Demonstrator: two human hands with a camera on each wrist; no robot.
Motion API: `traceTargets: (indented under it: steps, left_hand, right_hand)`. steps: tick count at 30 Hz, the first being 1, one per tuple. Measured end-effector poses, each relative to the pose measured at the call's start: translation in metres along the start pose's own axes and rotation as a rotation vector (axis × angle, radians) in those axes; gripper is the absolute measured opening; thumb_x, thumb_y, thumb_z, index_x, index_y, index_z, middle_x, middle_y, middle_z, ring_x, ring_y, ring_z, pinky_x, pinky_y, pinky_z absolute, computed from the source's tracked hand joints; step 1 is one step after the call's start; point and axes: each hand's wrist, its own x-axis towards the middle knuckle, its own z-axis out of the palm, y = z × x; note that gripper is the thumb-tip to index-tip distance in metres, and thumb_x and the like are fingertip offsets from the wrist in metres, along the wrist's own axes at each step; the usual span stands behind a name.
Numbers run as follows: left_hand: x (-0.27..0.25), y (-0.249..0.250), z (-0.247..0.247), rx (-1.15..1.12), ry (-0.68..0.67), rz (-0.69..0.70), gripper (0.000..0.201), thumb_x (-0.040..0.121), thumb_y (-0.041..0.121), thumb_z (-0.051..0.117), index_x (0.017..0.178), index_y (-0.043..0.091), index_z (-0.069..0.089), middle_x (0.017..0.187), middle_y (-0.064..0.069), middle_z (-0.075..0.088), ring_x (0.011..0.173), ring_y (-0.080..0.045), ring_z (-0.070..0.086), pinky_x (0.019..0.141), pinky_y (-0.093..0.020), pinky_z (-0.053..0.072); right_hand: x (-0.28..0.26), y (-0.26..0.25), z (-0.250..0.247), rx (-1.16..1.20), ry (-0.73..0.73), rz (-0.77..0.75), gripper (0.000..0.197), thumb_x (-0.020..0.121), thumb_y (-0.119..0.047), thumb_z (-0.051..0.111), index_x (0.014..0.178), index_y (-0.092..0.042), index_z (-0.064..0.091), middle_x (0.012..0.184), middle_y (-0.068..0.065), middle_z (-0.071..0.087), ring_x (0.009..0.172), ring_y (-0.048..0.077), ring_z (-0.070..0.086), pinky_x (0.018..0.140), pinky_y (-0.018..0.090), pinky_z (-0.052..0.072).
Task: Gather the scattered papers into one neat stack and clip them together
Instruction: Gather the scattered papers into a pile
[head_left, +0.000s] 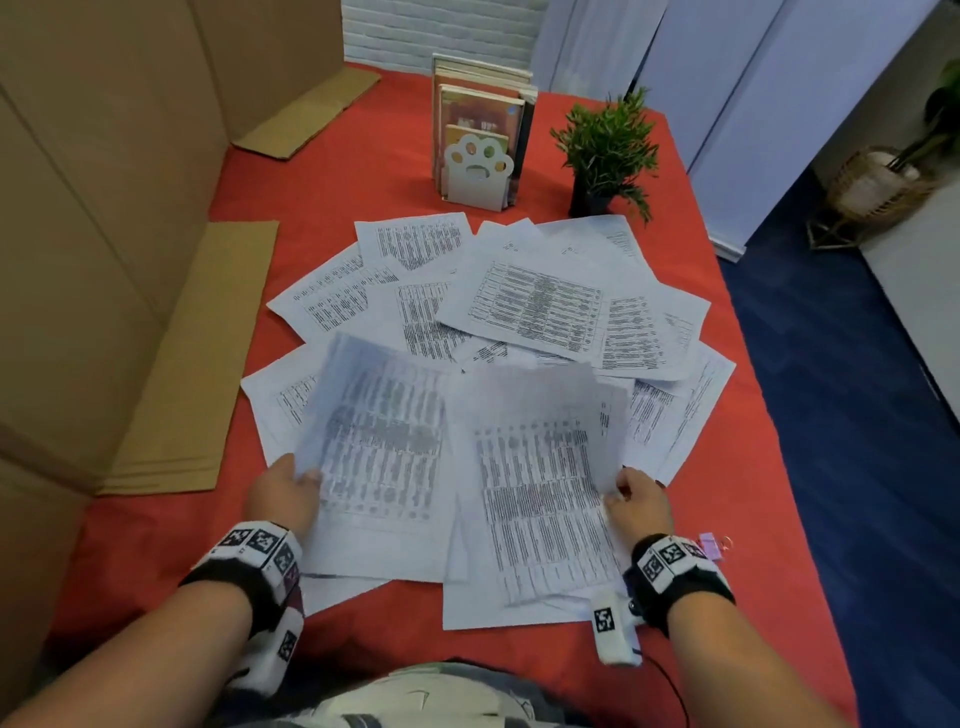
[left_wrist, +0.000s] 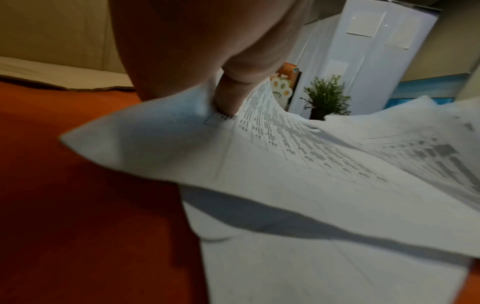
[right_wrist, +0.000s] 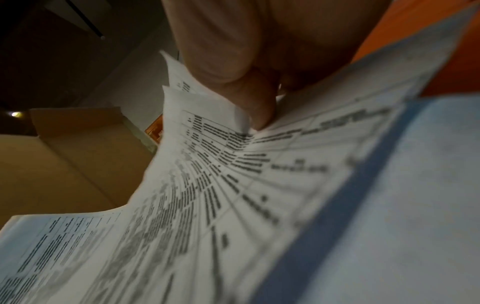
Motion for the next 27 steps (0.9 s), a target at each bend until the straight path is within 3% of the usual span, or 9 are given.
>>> traceTargets:
  steps: [3, 6, 9, 13, 16, 19, 22, 24, 27]
  left_hand:
    - [0.009, -0.002, -0.008, 0.011, 0.036, -0.051, 0.029, 0.085, 0.015, 0.059, 0.1, -0.01, 0.062, 0.103, -0.03, 0.064, 0.092, -0.04, 0.061, 0.081, -0.04, 0.048]
    - [0.01, 0.002, -0.006, 0.024, -0.006, -0.029, 0.026, 0.082, 0.017, 0.063, 0.093, -0.007, 0.065, 0.095, -0.024, 0.067, 0.082, -0.035, 0.061, 0.071, -0.035, 0.047]
    - [0.004, 0.01, 0.003, 0.013, -0.016, 0.038, 0.02, 0.079, 0.012, 0.065, 0.092, -0.003, 0.067, 0.093, -0.02, 0.069, 0.084, -0.034, 0.064, 0.069, -0.031, 0.045]
    - [-0.009, 0.019, 0.012, -0.085, 0.093, 0.076, 0.019, 0.076, 0.002, 0.066, 0.095, 0.001, 0.06, 0.087, -0.015, 0.063, 0.082, -0.035, 0.062, 0.066, -0.029, 0.042]
    - [-0.009, 0.013, 0.013, -0.216, 0.064, 0.026, 0.069, 0.074, -0.006, 0.067, 0.132, 0.01, 0.033, 0.123, -0.019, 0.053, 0.112, -0.037, 0.055, 0.086, -0.037, 0.046]
    - [-0.003, 0.003, 0.013, -0.299, 0.009, 0.026, 0.103, 0.073, -0.009, 0.067, 0.146, 0.023, 0.002, 0.15, -0.012, 0.034, 0.133, -0.028, 0.04, 0.107, -0.037, 0.032]
    - [-0.001, 0.0, 0.009, -0.245, 0.046, 0.007, 0.081, 0.076, 0.001, 0.07, 0.142, 0.006, 0.023, 0.14, -0.018, 0.046, 0.126, -0.033, 0.047, 0.106, -0.039, 0.036]
    - [0.003, -0.003, 0.004, -0.15, 0.067, 0.012, 0.049, 0.079, 0.009, 0.068, 0.122, -0.005, 0.049, 0.122, -0.025, 0.06, 0.111, -0.038, 0.057, 0.097, -0.042, 0.045]
    - [0.008, -0.012, -0.006, -0.043, 0.079, 0.008, 0.03, 0.079, 0.019, 0.067, 0.098, -0.005, 0.064, 0.104, -0.025, 0.066, 0.095, -0.039, 0.062, 0.084, -0.04, 0.05]
  right_hand:
    - [-0.007, -0.001, -0.006, 0.145, 0.048, 0.041, 0.033, 0.086, 0.005, 0.044, 0.112, -0.013, 0.055, 0.089, 0.001, 0.061, 0.088, 0.029, 0.06, 0.073, 0.029, 0.044]
    - [-0.007, 0.002, -0.016, 0.309, 0.126, 0.091, 0.058, 0.085, 0.008, 0.045, 0.135, -0.021, 0.039, 0.081, -0.002, 0.055, 0.071, 0.018, 0.056, 0.061, 0.026, 0.043]
    - [-0.003, 0.0, -0.018, 0.153, 0.075, 0.053, 0.029, 0.086, 0.001, 0.048, 0.11, -0.006, 0.061, 0.096, 0.015, 0.063, 0.083, 0.03, 0.06, 0.07, 0.033, 0.047]
    - [0.0, -0.008, -0.009, 0.109, 0.042, 0.065, 0.018, 0.088, -0.01, 0.052, 0.094, 0.0, 0.065, 0.081, 0.014, 0.065, 0.072, 0.029, 0.062, 0.064, 0.034, 0.05]
    - [0.001, -0.015, 0.0, 0.143, 0.019, 0.062, 0.012, 0.087, -0.009, 0.054, 0.083, -0.003, 0.064, 0.078, 0.013, 0.064, 0.068, 0.024, 0.058, 0.059, 0.026, 0.045]
    - [-0.003, -0.022, 0.012, 0.149, -0.052, 0.049, 0.015, 0.086, -0.009, 0.056, 0.073, -0.016, 0.053, 0.082, 0.007, 0.062, 0.076, 0.023, 0.058, 0.062, 0.026, 0.044]
    - [-0.005, -0.025, 0.018, 0.205, -0.051, 0.072, 0.011, 0.086, -0.004, 0.053, 0.086, -0.014, 0.051, 0.087, 0.003, 0.06, 0.083, 0.023, 0.056, 0.064, 0.026, 0.043]
    - [-0.003, -0.025, 0.015, 0.304, -0.025, 0.068, 0.031, 0.087, 0.004, 0.05, 0.11, -0.016, 0.046, 0.101, 0.004, 0.059, 0.091, 0.022, 0.057, 0.075, 0.03, 0.047]
    - [0.002, -0.021, 0.006, 0.382, -0.006, 0.063, 0.058, 0.086, 0.009, 0.046, 0.132, -0.025, 0.038, 0.108, 0.007, 0.057, 0.097, 0.023, 0.058, 0.084, 0.034, 0.048]
